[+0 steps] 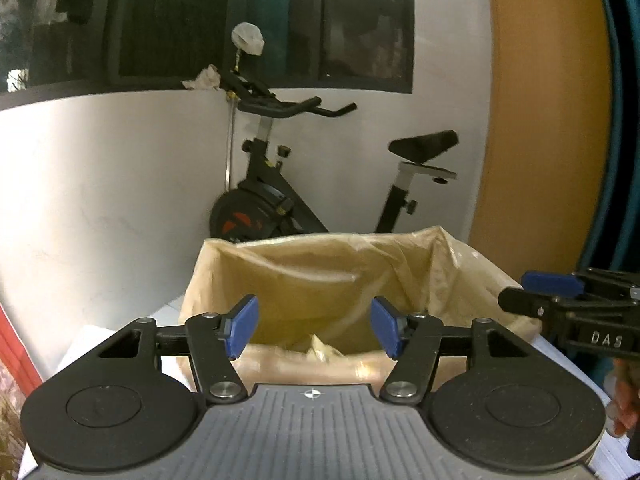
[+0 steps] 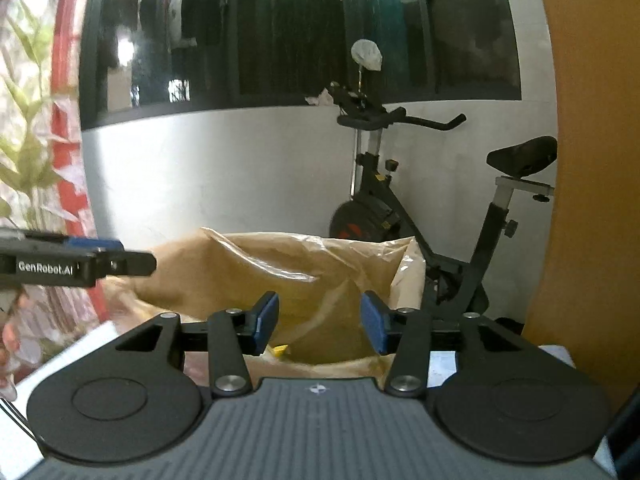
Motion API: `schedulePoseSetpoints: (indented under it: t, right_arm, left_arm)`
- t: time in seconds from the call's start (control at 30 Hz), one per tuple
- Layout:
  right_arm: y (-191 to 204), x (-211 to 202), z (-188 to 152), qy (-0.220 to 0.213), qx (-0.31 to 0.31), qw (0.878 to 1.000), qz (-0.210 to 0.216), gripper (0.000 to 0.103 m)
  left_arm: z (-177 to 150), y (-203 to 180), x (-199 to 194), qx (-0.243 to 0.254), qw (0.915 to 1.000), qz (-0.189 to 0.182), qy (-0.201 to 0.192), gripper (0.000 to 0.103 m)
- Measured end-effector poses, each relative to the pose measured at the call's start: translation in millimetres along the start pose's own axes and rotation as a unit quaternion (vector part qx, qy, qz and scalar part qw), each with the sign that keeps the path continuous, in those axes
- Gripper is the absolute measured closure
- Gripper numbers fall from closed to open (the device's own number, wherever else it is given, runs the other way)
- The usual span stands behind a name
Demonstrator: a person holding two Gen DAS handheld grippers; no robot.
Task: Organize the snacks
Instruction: 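Carry the orange bar and small green packet over the box and open both tools, then move both open tools back down to the snack pile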
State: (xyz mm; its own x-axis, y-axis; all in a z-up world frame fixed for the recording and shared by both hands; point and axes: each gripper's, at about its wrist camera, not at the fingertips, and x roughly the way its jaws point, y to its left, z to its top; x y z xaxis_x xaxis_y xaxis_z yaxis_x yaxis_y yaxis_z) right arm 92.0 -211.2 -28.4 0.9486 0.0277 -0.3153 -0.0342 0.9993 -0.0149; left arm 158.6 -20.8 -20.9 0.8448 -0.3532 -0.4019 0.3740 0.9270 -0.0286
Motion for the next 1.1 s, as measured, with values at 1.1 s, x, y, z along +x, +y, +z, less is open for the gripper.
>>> schedulePoseSetpoints:
  t: [1.1]
  right_arm:
    - [88,-38,-157,0.150,-0.122,0.979,0.058,0.059]
  left_arm:
    - [-166,6,1,-0.055,0.9818,-0.091,0.157,0.029]
